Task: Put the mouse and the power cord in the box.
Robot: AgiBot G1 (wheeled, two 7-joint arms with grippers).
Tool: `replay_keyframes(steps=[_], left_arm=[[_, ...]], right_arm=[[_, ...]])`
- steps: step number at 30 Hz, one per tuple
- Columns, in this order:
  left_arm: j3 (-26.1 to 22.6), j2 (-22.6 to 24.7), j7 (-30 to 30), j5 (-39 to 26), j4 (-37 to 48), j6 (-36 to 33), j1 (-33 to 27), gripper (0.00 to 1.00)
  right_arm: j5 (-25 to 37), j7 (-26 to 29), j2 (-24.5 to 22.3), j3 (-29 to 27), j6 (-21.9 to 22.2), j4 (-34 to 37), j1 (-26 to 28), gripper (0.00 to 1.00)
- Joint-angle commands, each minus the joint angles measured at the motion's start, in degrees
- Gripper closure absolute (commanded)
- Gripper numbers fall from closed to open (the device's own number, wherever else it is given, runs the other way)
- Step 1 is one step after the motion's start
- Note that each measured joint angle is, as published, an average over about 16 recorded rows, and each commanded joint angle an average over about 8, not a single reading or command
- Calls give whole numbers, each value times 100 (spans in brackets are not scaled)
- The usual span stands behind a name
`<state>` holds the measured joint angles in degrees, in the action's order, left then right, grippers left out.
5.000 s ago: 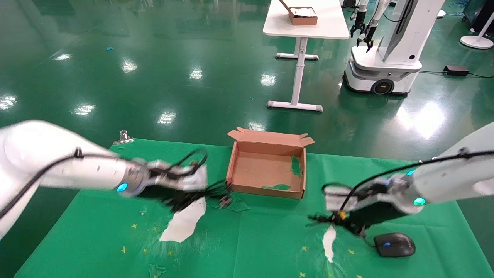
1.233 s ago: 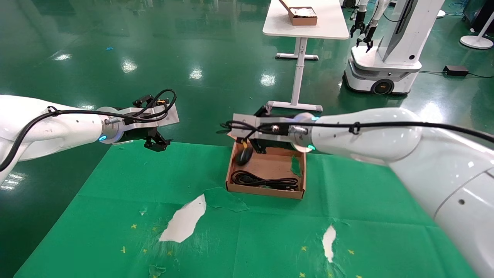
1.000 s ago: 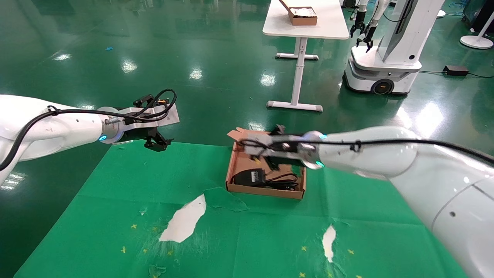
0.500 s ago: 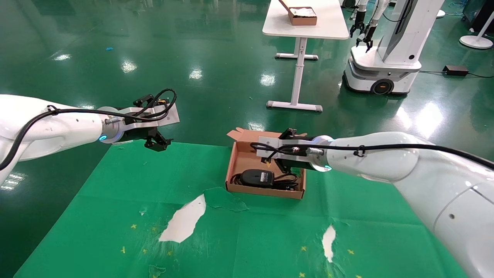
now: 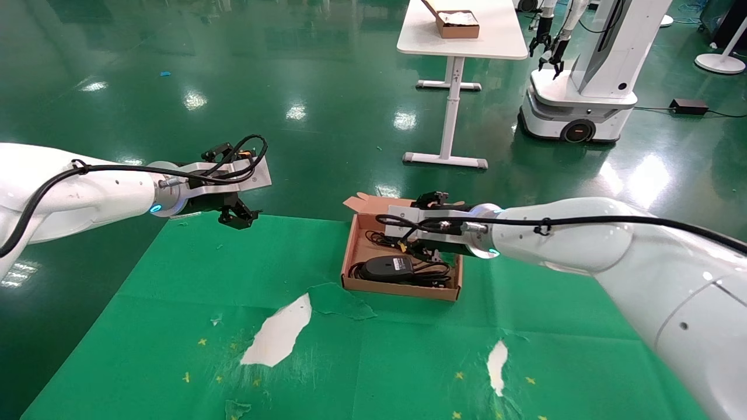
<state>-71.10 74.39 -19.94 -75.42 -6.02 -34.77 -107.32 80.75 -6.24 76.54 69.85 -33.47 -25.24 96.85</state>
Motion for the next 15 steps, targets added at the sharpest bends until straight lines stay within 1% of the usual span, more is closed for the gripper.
replay_keyframes(steps=[1, 15], left_arm=[[0, -1, 0, 0, -1, 0, 0, 0], [-6, -8, 14, -4, -17, 3, 2, 0]], right_arm=[[-37, 14, -39, -53, -52, -48, -33, 0], [-976, 425, -1042, -1352, -1312, -1214, -885, 0]])
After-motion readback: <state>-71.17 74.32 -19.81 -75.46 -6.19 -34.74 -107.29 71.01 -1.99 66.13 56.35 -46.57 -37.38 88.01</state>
